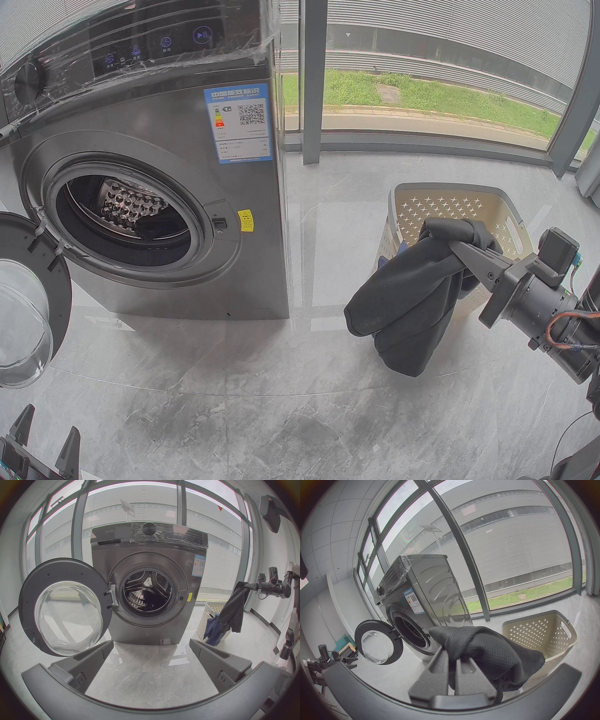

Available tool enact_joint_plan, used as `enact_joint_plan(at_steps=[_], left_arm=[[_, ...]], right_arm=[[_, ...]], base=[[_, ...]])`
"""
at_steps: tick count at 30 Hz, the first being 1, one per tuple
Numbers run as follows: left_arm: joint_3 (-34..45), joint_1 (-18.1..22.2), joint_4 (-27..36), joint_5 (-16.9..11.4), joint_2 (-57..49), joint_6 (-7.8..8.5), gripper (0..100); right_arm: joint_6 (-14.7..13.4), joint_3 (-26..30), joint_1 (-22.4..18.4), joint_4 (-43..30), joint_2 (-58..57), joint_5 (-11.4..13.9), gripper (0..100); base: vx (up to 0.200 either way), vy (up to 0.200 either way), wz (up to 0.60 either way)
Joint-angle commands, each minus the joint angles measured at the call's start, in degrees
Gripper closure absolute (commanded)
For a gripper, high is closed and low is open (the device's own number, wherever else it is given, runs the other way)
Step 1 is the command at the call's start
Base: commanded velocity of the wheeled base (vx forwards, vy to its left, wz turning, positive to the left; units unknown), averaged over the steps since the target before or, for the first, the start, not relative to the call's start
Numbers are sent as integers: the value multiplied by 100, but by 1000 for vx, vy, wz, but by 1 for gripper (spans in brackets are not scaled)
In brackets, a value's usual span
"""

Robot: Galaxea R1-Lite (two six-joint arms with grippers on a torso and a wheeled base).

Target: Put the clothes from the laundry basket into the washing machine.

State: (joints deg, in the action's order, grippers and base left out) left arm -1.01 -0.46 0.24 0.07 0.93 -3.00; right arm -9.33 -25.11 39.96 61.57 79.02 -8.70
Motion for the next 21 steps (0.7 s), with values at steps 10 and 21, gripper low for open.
enact_joint_plan(at_steps=[10,21], left_arm=[[92,2,2,1,-66,1,0],[92,2,2,1,-66,1,0]], right_arm=[[1,-2,3,12,35,0,100],[-8,-2,3,12,35,0,100]], base=[[-200,0,0],[-36,0,0]])
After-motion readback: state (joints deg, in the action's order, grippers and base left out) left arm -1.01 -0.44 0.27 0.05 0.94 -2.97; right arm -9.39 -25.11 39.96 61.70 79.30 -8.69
